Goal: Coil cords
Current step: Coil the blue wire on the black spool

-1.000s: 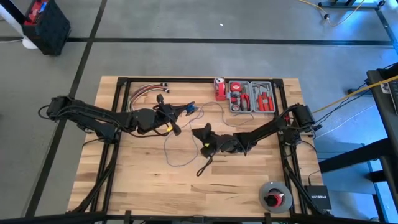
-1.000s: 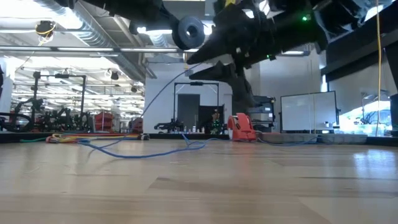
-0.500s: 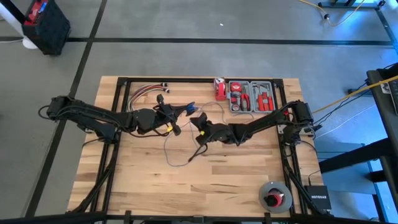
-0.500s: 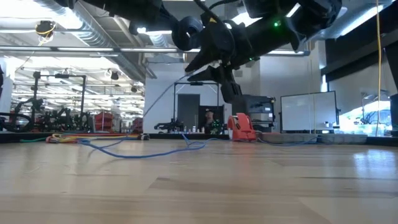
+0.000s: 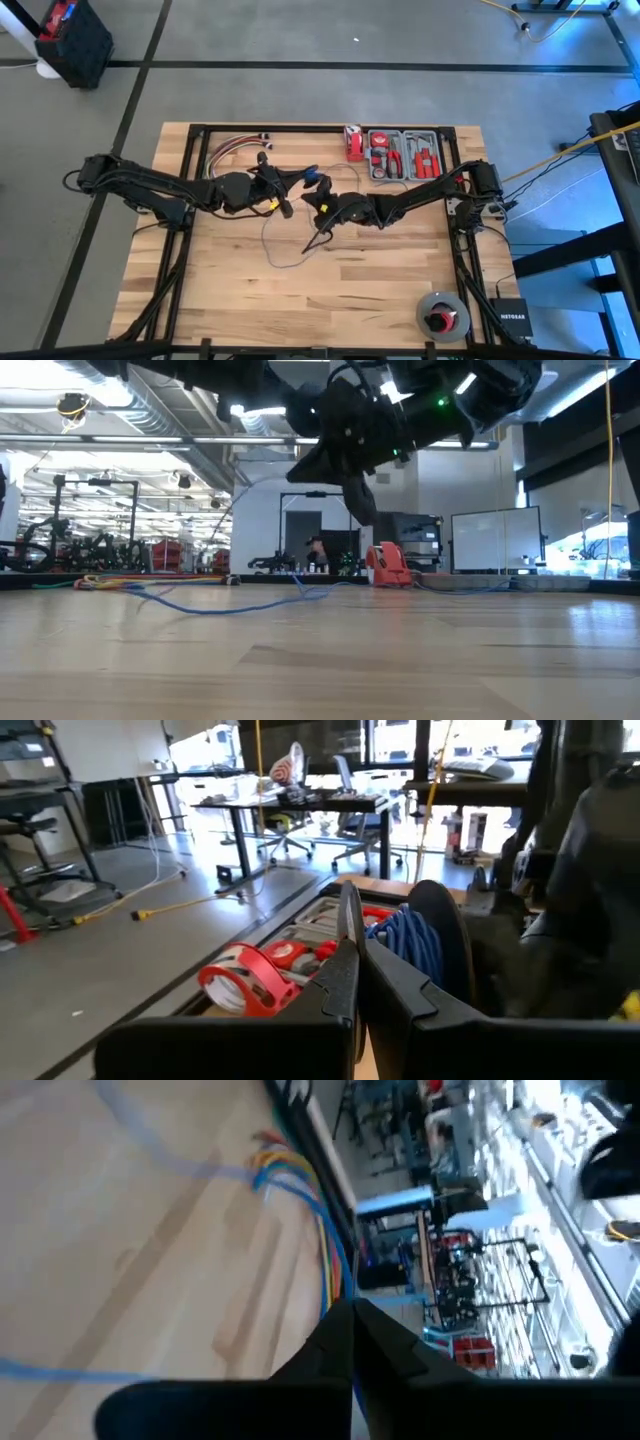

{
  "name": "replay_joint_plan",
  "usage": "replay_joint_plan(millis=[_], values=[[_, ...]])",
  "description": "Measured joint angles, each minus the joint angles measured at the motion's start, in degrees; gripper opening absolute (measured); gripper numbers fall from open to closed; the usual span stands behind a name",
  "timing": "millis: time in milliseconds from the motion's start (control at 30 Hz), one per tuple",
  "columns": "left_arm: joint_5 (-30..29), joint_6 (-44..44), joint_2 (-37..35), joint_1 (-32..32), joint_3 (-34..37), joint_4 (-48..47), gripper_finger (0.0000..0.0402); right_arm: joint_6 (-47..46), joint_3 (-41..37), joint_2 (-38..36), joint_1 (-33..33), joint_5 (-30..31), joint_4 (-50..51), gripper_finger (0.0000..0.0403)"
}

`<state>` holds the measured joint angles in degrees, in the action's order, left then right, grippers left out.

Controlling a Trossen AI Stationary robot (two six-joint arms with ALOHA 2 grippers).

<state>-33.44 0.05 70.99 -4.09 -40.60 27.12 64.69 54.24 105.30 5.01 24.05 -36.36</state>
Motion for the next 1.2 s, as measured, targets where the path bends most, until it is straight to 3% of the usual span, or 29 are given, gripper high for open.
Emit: replay_joint_plan(millis=[167,367,867,1200], values=[[0.5,-0.1,1.9,0.6,0.0,2.2,0.0003,0.0,0.0,0.0,0.4,-1.2,-7.8,0.0005],[0.2,0.3,2.9,1.3,0.0,2.1,0.0003,-3.2,0.0,-0.5,0.2,1.6,-18.6,0.0005],[0.6,2.1,2.9,1.2,0.0,1.6,0.0003,-9.0,0.0,-8.0,0.2,3.0,-17.3,0.0002],[0.4,3.4,2.9,1.0,0.0,1.3,0.0003,-13.3,0.0,-13.7,0.3,10.1,-11.5,0.0007]])
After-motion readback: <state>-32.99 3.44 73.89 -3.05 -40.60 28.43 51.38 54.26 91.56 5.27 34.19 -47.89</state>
